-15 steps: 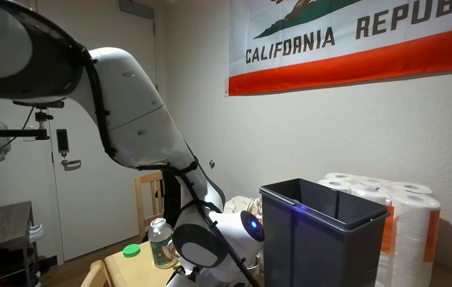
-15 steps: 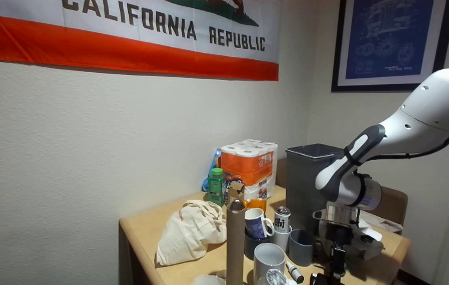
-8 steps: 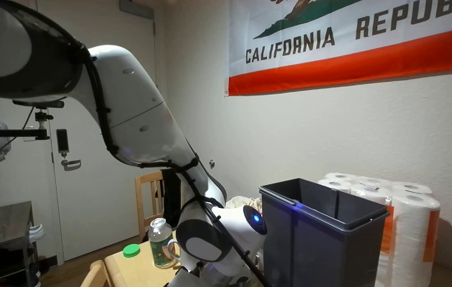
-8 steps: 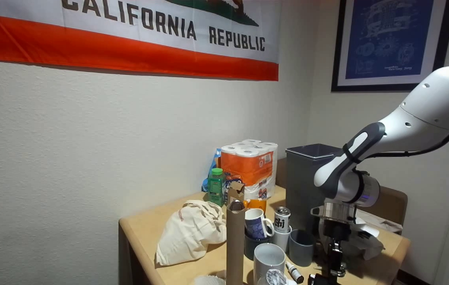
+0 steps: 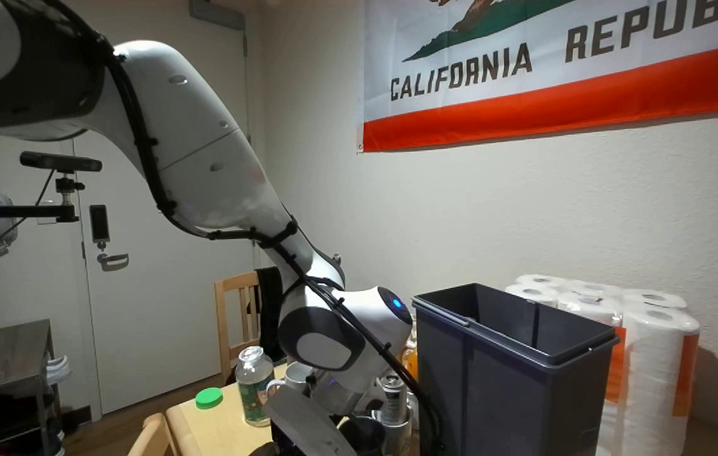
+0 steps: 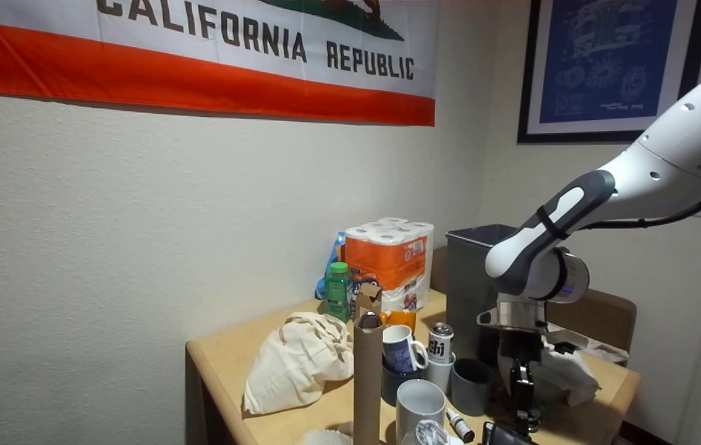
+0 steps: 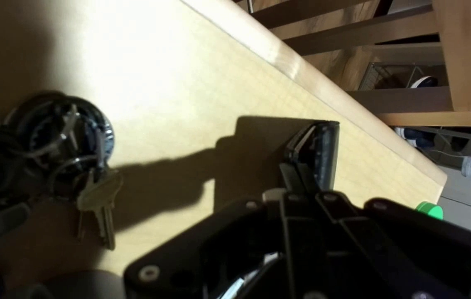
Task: Open the wallet
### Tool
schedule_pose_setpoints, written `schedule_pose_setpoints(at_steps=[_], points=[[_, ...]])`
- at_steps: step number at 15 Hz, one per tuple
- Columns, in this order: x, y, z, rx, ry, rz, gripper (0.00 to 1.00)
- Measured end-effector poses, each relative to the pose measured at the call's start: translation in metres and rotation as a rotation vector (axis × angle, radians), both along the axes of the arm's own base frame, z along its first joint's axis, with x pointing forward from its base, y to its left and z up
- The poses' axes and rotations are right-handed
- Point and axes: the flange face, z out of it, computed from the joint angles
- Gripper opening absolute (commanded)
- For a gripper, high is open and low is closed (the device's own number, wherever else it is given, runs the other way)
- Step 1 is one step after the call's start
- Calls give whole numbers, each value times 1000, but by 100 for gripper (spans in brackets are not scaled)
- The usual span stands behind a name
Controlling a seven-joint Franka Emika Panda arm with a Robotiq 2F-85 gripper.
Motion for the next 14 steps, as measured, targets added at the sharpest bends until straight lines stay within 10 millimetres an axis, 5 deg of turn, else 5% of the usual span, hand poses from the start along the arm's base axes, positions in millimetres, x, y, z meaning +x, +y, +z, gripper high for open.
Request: schedule_pose_setpoints(at_steps=[1,2,4,11,14], points=[[0,5,3,-8,9,5,2],[0,10,6,-17,15,11,27],[1,16,8,-36,25,13,32],[1,18,7,-54,38,0,86],[1,17,7,-57,41,-7,100]])
